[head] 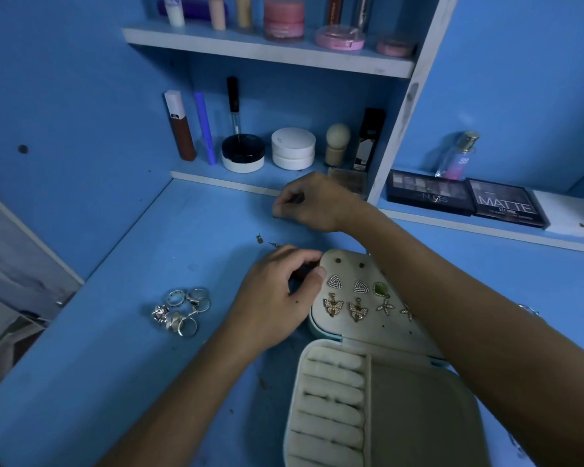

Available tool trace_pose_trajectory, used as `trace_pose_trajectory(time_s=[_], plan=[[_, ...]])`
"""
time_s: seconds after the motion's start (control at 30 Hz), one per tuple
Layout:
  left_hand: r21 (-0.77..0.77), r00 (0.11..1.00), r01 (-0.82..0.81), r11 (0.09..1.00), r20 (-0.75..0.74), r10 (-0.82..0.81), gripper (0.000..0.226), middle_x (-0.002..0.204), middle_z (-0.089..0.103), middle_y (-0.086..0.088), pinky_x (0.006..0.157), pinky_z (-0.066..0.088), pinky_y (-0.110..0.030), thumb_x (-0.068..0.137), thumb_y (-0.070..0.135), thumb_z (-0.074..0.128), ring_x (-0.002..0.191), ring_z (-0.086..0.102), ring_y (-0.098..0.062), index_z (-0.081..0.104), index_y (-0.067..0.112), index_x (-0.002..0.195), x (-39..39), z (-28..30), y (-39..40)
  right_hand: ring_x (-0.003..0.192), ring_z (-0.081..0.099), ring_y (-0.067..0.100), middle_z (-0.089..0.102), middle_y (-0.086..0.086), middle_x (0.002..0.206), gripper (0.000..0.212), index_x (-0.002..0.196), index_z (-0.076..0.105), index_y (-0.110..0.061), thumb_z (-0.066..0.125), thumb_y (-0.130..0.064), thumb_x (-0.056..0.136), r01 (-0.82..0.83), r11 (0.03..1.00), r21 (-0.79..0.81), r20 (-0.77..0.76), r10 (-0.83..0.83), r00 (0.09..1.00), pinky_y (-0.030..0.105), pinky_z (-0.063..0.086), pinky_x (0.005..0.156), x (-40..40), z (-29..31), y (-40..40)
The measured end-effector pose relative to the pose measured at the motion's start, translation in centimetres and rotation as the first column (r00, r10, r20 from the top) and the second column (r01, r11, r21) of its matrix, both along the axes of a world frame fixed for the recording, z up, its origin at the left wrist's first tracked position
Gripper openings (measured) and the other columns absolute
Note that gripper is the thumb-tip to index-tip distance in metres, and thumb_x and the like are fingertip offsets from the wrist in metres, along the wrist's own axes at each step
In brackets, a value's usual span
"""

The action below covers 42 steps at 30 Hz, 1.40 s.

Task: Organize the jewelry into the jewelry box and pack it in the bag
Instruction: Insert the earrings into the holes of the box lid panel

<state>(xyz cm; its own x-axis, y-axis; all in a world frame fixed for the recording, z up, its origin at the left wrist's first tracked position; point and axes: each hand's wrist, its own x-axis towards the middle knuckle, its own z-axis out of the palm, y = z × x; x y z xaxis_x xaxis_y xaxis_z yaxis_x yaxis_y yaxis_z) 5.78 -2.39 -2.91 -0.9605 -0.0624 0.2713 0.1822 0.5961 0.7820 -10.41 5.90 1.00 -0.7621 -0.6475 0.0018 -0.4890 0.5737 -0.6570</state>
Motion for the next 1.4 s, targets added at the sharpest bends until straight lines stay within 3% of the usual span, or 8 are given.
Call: trace_pose_trajectory(time_s=[0.13,0.37,0.5,0.67,0.83,1.1,1.3,1.4], plan=[[0.011,1.000,0.002,1.000,0.005,-0.002,0.022,0.093,0.064,0.014,0.076,0.044,-0.014,0.089,0.034,0.056,0.092,0.061,-0.003,0.071,0.024,0.102,0.0,0.0,0.1,0.087,0.066,0.007,0.076,-0.006,0.090,0.010,0.090,0.079,-0.017,0.074,-0.025,0.086,0.042,0.999,-0.011,0.103,-0.040,0.994,0.022,0.052,0.082,0.1,0.4,0.2],[0.005,1.000,0.001,1.000,0.010,-0.001,0.025,0.095,0.065,0.014,0.077,0.045,-0.016,0.089,0.037,0.055,0.093,0.061,-0.003,0.071,0.025,0.104,0.0,0.0,0.0,0.083,0.066,0.009,0.074,-0.003,0.090,0.010,0.091,0.072,-0.015,0.066,-0.023,0.092,0.070,0.997,-0.028,0.113,-0.066,0.991,0.027,0.054,0.080,0.6,0.7,0.5],[0.003,1.000,-0.004,1.000,0.009,0.004,0.024,0.094,0.064,0.014,0.075,0.043,-0.012,0.089,0.037,0.055,0.092,0.060,-0.002,0.071,0.026,0.102,0.1,0.1,0.0,0.068,0.065,0.007,0.075,0.003,0.087,0.008,0.090,0.060,-0.013,0.058,-0.015,0.097,0.072,0.985,-0.154,0.174,-0.045,0.984,0.019,0.051,0.061,1.6,1.3,1.2],[0.018,1.000,-0.008,1.000,0.016,0.007,0.023,0.094,0.065,0.014,0.075,0.043,-0.012,0.088,0.036,0.055,0.093,0.060,-0.003,0.071,0.028,0.102,0.2,0.2,0.1,0.068,0.064,0.004,0.071,-0.003,0.077,0.007,0.087,0.067,-0.015,0.068,-0.018,0.093,0.113,0.970,-0.216,0.134,-0.085,0.987,0.020,0.053,0.060,3.2,3.0,3.5],[0.008,1.000,-0.008,1.000,0.004,0.008,0.016,0.097,0.065,0.014,0.079,0.045,-0.014,0.094,0.025,0.062,0.094,0.060,-0.003,0.072,0.025,0.106,0.2,0.2,0.0,0.070,0.066,0.009,0.074,0.010,0.084,0.007,0.086,0.073,-0.010,0.075,-0.016,0.088,0.192,0.936,-0.296,0.121,-0.163,0.979,0.025,0.055,0.062,5.5,4.2,7.4],[0.121,1.000,0.004,0.993,0.002,-0.004,0.024,0.103,0.067,0.017,0.077,0.038,-0.003,0.093,0.014,0.063,0.097,0.059,0.005,0.070,0.030,0.110,0.5,1.1,0.4,0.070,0.069,0.007,0.070,-0.005,0.076,0.012,0.095,0.071,-0.017,0.075,-0.010,0.087,0.361,0.814,-0.455,0.161,-0.324,0.932,0.025,0.057,0.065,10.0,4.7,14.7],[0.273,0.999,0.035,0.961,0.010,-0.039,0.028,0.102,0.072,0.008,0.082,0.051,-0.017,0.094,0.018,0.065,0.097,0.067,-0.008,0.066,0.038,0.113,0.8,0.9,0.8,0.063,0.064,0.016,0.070,0.000,0.072,0.013,0.081,0.069,-0.015,0.082,-0.011,0.079,0.473,0.736,-0.485,0.178,-0.446,0.877,0.033,0.057,0.065,13.3,3.7,19.1],[0.271,0.999,0.039,0.962,0.014,-0.044,0.035,0.099,0.070,0.006,0.086,0.051,-0.020,0.094,0.014,0.064,0.097,0.067,-0.014,0.063,0.037,0.122,0.7,0.6,0.7,0.055,0.061,0.011,0.070,0.000,0.066,0.015,0.074,0.071,-0.018,0.085,-0.016,0.073,0.522,0.716,-0.464,0.191,-0.494,0.848,0.028,0.054,0.058,14.7,2.8,20.2]])
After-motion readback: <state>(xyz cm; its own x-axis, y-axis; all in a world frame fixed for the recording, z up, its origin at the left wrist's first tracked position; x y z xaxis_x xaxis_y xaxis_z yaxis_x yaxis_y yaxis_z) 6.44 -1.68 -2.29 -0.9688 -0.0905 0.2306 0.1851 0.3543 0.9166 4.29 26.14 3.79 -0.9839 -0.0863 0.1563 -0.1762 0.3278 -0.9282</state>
